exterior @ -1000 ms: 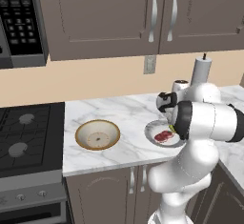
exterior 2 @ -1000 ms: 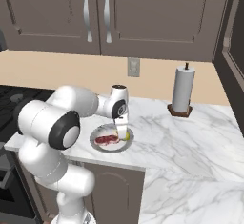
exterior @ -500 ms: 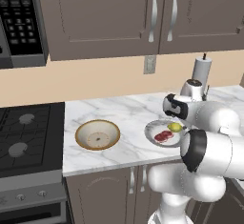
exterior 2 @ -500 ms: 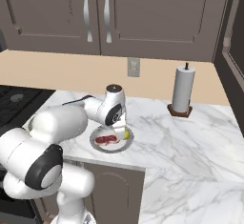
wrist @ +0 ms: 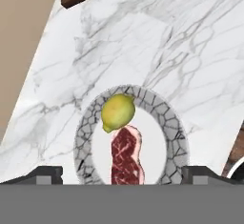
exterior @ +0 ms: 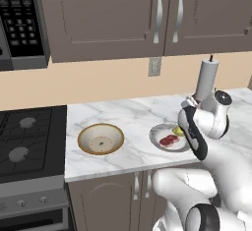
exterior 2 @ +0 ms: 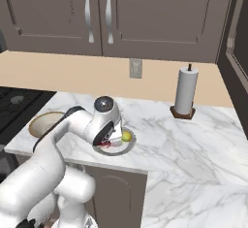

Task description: Place the steak on the plate and place the lemon on the same plate.

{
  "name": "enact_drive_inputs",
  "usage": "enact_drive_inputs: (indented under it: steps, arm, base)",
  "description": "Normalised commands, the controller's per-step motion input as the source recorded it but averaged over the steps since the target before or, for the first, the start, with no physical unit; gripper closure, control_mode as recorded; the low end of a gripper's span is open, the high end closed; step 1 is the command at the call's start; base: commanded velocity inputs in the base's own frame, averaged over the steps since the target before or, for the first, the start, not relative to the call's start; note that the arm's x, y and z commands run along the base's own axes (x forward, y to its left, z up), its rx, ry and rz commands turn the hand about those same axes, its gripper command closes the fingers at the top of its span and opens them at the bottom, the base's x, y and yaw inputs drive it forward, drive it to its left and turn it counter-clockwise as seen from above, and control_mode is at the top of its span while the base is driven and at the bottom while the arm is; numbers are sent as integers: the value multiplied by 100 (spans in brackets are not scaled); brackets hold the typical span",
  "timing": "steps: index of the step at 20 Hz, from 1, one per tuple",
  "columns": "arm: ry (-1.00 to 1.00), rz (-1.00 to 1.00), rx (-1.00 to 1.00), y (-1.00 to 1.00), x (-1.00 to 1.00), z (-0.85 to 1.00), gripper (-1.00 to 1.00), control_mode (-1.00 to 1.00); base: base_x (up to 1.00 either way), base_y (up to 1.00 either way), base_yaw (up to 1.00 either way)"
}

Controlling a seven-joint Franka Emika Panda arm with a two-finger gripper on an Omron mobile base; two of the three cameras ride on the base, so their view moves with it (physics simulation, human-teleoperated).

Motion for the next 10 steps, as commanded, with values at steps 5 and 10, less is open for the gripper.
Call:
enact_drive_inputs:
  steps: [5, 10]
  arm:
    - [-17, 32, -8, 39, -85, 28, -100, -100]
    - [-1, 36, -14, 58, -77, 17, -100, -100]
  base:
    - [0, 0, 0]
    - [0, 0, 0]
